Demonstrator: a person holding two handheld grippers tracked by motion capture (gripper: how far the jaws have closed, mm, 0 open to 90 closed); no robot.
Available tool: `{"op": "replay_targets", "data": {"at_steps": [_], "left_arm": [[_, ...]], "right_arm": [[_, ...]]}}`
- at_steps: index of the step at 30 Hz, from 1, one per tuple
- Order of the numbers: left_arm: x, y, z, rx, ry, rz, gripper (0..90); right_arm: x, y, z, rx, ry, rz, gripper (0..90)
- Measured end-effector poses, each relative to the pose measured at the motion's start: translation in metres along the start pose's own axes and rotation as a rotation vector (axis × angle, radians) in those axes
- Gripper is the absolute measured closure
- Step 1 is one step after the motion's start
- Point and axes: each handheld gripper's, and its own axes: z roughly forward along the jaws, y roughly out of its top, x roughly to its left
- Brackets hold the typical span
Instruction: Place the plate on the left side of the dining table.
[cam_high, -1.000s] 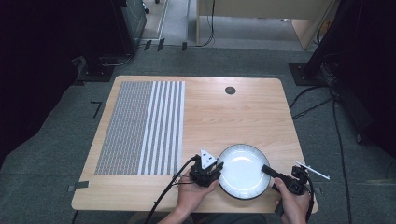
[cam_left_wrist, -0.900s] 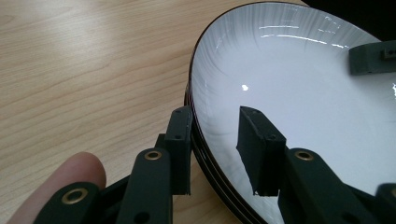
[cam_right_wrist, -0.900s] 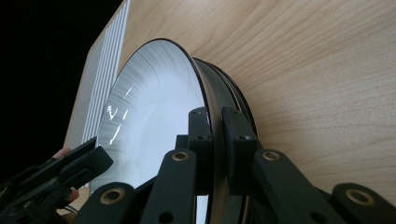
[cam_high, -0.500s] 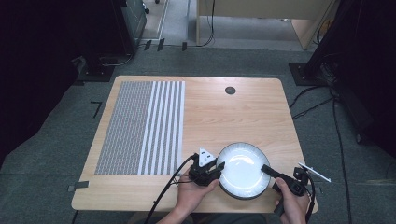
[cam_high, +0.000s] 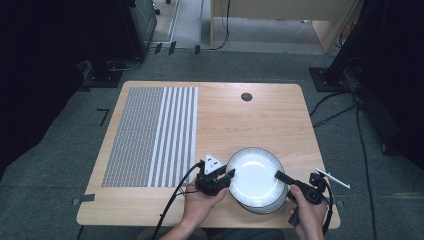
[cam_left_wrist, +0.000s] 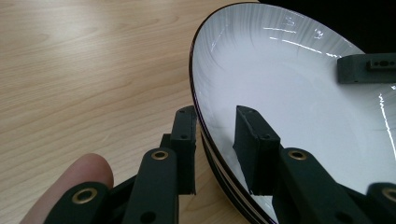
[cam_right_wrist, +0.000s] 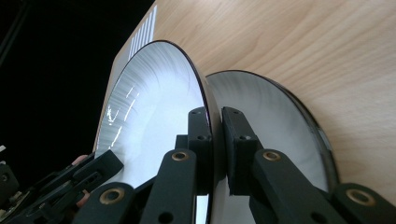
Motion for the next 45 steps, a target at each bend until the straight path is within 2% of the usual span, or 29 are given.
{"op": "replay_targets", "data": {"at_steps": [6, 9, 11, 13, 18, 20, 22, 24, 25, 26, 29, 30, 31, 35, 39, 41, 45], "left_arm": [[0.012, 0.005, -0.010, -0.012, 0.023, -0.018, 70.8], [0.022, 0.008, -0.017, -0.009, 0.045, -0.024, 70.9], [0.025, 0.008, -0.019, -0.010, 0.049, -0.027, 70.9], [0.035, 0.010, -0.026, -0.013, 0.051, -0.034, 71.1], [0.048, 0.013, -0.037, -0.035, 0.066, -0.043, 71.8], [0.054, 0.014, -0.042, -0.047, 0.080, -0.050, 73.1], [0.062, 0.016, -0.048, -0.055, 0.096, -0.052, 73.5], [0.068, 0.017, -0.052, -0.058, 0.109, -0.057, 73.6], [0.072, 0.017, -0.055, -0.059, 0.115, -0.061, 73.6], [0.076, 0.017, -0.057, -0.060, 0.122, -0.063, 73.6], [0.088, 0.018, -0.064, -0.064, 0.144, -0.072, 73.6], [0.092, 0.018, -0.066, -0.066, 0.151, -0.076, 73.6], [0.097, 0.018, -0.069, -0.066, 0.160, -0.079, 73.6], [0.117, 0.018, -0.079, -0.076, 0.193, -0.107, 73.8], [0.135, 0.018, -0.087, -0.077, 0.221, -0.121, 74.1], [0.146, 0.018, -0.090, -0.074, 0.233, -0.136, 74.3], [0.165, 0.016, -0.097, -0.073, 0.260, -0.169, 74.9]], "right_arm": [[0.015, 0.001, 0.012, 0.008, 0.006, -0.019, 83.5], [0.026, 0.002, 0.024, 0.020, 0.009, -0.029, 83.5], [0.028, 0.002, 0.026, 0.025, 0.010, -0.028, 83.6], [0.036, 0.003, 0.035, 0.031, 0.016, -0.032, 83.5], [0.050, 0.003, 0.049, 0.038, 0.030, -0.038, 83.4], [0.059, 0.003, 0.058, 0.043, 0.039, -0.051, 83.3], [0.063, 0.004, 0.062, 0.045, 0.042, -0.052, 83.3], [0.070, 0.004, 0.070, 0.056, 0.044, -0.053, 83.3], [0.077, 0.004, 0.079, 0.065, 0.044, -0.056, 83.2], [0.077, 0.004, 0.079, 0.065, 0.044, -0.056, 83.2], [0.089, 0.005, 0.093, 0.076, 0.042, -0.068, 83.0], [0.097, 0.005, 0.102, 0.083, 0.043, -0.076, 82.9], [0.097, 0.005, 0.102, 0.083, 0.043, -0.076, 82.9], [0.114, 0.004, 0.122, 0.098, 0.045, -0.093, 82.6], [0.132, 0.000, 0.149, 0.124, 0.058, -0.103, 82.4], [0.135, -0.001, 0.155, 0.131, 0.059, -0.104, 82.4], [0.146, -0.005, 0.180, 0.149, 0.057, -0.105, 82.5]]}}
